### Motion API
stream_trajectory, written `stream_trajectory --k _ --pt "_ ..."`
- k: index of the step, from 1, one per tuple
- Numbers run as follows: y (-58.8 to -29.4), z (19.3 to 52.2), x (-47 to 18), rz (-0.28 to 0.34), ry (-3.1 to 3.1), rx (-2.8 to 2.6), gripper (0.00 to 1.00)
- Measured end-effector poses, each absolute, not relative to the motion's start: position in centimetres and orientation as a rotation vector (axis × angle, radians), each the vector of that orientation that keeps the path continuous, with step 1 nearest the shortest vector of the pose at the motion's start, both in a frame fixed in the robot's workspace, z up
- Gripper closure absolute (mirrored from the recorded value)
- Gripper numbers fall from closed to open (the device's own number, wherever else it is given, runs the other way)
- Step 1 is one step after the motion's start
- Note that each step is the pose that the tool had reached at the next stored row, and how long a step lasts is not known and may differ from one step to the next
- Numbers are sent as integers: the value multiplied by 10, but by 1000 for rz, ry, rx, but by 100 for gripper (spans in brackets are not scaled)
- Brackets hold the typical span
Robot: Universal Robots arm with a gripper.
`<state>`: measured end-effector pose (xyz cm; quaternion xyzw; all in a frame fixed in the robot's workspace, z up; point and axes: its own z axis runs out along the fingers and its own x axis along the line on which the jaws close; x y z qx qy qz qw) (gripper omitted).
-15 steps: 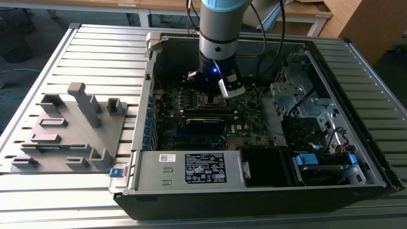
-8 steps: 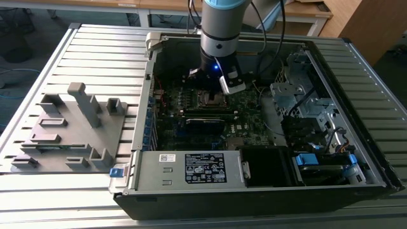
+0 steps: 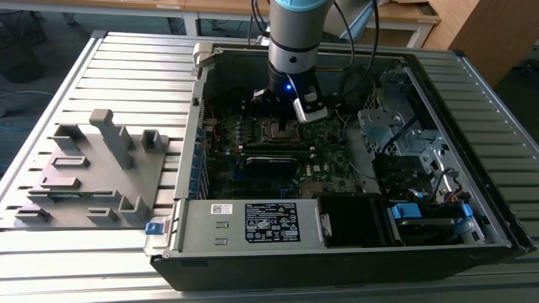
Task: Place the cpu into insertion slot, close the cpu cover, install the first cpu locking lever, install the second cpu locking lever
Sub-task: 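Install the second cpu locking lever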
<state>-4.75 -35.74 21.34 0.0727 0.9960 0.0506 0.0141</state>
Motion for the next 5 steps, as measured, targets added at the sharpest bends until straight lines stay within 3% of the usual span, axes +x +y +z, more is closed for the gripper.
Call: stream_trajectory --k 5 --pt "-357 214 -48 158 3101 226 90"
